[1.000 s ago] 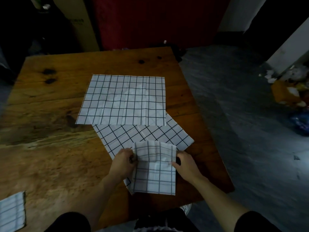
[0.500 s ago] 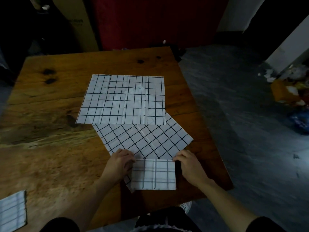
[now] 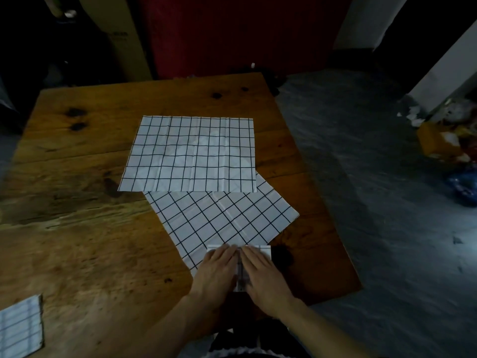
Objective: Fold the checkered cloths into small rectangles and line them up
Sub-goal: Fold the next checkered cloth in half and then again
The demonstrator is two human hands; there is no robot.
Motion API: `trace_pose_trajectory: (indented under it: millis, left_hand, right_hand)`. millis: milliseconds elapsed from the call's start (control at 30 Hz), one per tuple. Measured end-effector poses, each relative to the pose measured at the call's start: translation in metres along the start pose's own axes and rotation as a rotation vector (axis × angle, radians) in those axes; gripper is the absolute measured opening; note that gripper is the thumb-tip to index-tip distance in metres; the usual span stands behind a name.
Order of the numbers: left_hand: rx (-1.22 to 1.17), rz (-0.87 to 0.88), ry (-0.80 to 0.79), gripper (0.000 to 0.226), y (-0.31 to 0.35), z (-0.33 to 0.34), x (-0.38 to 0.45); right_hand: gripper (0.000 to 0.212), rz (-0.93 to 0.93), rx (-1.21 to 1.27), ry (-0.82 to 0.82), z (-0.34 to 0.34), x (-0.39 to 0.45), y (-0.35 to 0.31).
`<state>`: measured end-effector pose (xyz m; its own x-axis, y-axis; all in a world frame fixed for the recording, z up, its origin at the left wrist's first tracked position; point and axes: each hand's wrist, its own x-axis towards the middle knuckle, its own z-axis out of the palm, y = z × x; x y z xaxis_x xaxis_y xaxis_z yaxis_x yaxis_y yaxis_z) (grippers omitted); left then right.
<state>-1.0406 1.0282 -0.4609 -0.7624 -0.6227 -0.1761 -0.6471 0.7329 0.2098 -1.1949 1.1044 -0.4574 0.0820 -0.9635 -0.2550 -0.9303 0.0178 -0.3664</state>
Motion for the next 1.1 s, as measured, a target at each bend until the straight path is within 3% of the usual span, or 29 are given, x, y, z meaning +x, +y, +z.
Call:
trace_pose_trajectory:
  millis: [200,633,833,967,1100]
  left_hand:
    - [0.048,0.013,-0.052,0.084,-0.006,0.01,-0.003]
    - [-0.036,-0.026,0.009,0.085,-0.032,0.011,-0.018]
    - [0.045,-0.041,-0.063,0.089,-0.048,0.012,-0.025]
    - [0.042,-0.04,-0.028,0.083,-0.049,0.009,-0.024]
    - [0.049,-0.018,0.038,0.069,-0.039,0.0,-0.011]
  right_hand:
    - [0.075,-0.006,-0.065,-0.052,0.005,-0.005,0.014]
    - [0.078,0.012,-0.119,-0.067,0.006,-0.02,0.06]
    - [0.076,-0.013,-0.181,-0.094,0.006,-0.023,0.076]
    - [0.057,0.033,-0.222,-0.083,0.002,-0.024,0.077]
    - [0.063,0.068,-0.116,-0.07,0.001,-0.018,0.068]
